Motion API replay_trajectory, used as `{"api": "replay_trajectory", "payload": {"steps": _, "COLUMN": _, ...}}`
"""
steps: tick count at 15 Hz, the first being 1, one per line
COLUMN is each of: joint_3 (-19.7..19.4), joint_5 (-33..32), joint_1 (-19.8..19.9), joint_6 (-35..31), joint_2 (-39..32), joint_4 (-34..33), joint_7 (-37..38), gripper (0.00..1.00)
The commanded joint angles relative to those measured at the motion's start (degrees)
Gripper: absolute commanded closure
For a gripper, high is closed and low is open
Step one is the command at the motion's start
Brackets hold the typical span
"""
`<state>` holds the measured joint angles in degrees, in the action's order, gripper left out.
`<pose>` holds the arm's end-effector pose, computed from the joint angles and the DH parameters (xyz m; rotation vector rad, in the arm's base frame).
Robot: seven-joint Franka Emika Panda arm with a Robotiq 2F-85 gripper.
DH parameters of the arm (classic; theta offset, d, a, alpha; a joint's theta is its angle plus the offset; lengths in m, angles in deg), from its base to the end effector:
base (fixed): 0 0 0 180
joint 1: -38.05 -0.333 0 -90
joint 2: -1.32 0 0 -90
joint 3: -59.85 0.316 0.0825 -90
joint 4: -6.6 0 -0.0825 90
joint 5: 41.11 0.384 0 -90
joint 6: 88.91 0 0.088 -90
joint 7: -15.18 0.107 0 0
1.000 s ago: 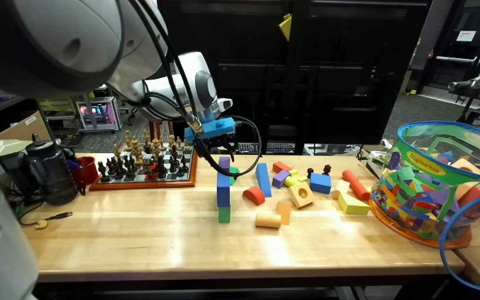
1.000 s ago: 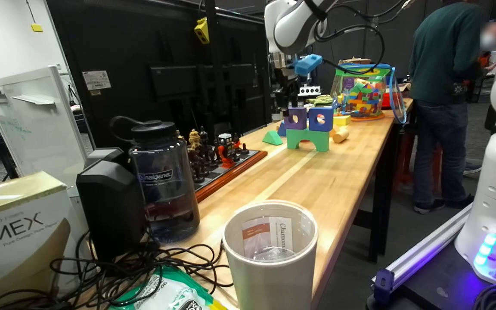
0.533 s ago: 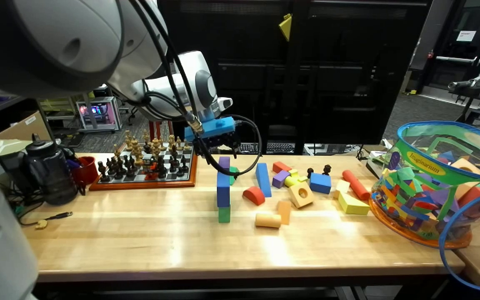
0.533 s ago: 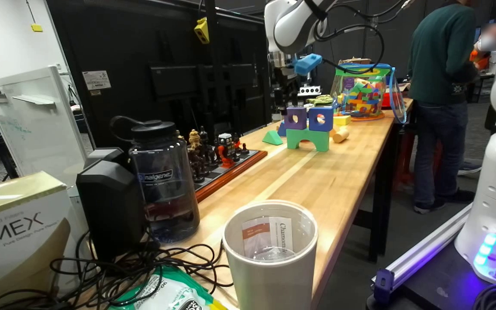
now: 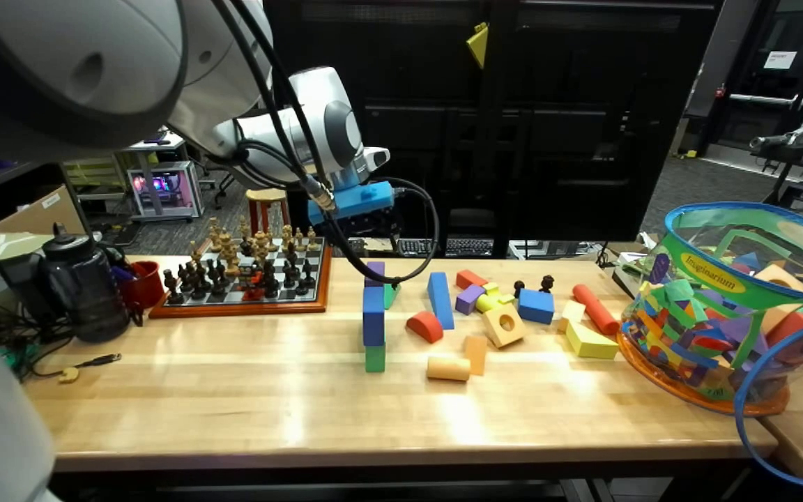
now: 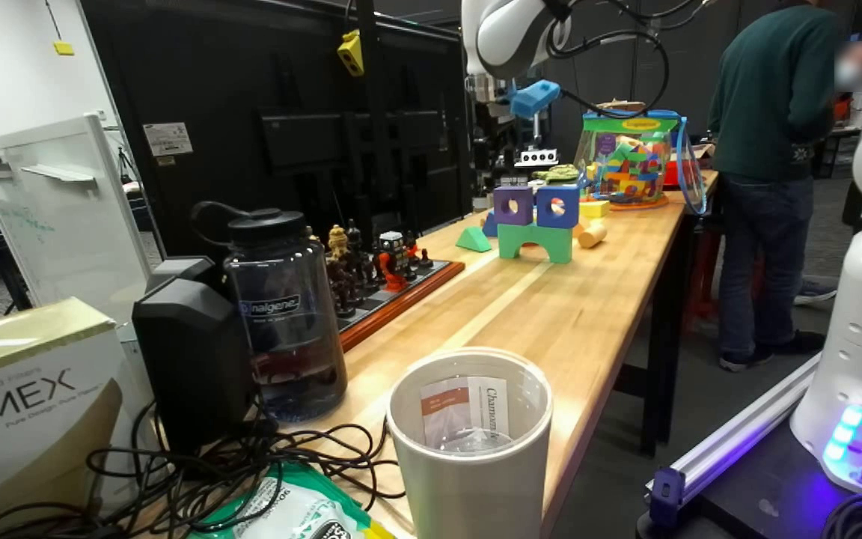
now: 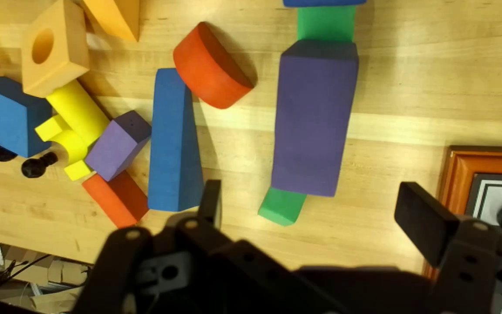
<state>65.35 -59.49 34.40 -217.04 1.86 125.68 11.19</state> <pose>0.5559 0.0801 0.4493 2.8100 0.5804 0.2568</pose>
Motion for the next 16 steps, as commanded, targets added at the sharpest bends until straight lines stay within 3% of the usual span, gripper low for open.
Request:
{"api": "replay_trajectory", "payload": {"steps": 1, "joint_3": -0.55, "joint_5": 1.31, "joint_1": -0.16, "joint_6": -0.9, "joint_2": 3.04, "joint_4": 1.41, "joint_7": -1.28, "gripper": 0.0}}
{"api": "replay_trajectory", "payload": {"steps": 10, "joint_3": -2.62, "joint_5": 5.87, "joint_1": 0.75, "joint_6": -5.8, "joint_2": 6.6, "joint_4": 3.71, "joint_7": -4.18, "gripper": 0.0}}
{"api": "replay_trajectory", "payload": {"steps": 16, "joint_3": -5.42, "joint_5": 10.49, "joint_1": 1.95, "joint_6": -6.77, "joint_2": 5.56, "joint_4": 2.48, "joint_7": -10.6, "gripper": 0.0}}
